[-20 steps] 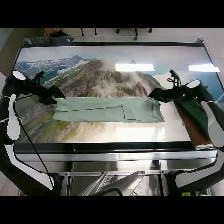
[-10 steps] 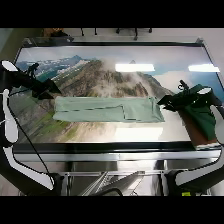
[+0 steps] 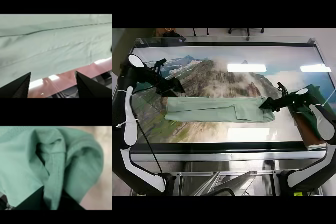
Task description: Fold the shirts.
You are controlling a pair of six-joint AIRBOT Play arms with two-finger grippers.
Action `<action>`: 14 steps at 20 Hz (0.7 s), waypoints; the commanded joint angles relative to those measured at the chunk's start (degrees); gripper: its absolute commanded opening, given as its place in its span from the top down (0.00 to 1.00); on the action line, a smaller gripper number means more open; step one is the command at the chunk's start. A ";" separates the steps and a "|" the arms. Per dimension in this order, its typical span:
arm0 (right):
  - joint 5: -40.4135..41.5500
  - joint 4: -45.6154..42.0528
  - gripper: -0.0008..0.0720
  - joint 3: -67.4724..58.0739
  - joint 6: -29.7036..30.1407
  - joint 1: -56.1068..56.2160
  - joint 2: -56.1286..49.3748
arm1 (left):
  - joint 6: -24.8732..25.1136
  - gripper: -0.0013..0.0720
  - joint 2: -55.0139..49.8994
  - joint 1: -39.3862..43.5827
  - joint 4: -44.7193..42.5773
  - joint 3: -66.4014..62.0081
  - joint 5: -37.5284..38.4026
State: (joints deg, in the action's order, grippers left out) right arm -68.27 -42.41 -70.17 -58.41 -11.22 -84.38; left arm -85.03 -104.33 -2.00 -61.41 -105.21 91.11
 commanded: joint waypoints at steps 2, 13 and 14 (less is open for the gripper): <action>-0.35 -1.29 0.96 -2.08 -0.72 4.33 1.60 | 0.11 0.57 -3.04 9.11 0.02 -0.04 -3.54; -22.23 -8.07 0.96 -23.32 -11.02 3.82 19.21 | -0.13 0.96 -21.11 38.66 15.63 -3.72 -31.02; -23.10 -8.22 0.96 -25.62 -11.34 3.85 19.56 | -0.13 0.96 -22.82 39.95 17.33 -6.21 -31.17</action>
State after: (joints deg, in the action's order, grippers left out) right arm -85.76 -50.09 -89.78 -67.88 -7.27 -67.18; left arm -84.99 -122.58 32.53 -50.96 -107.72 65.93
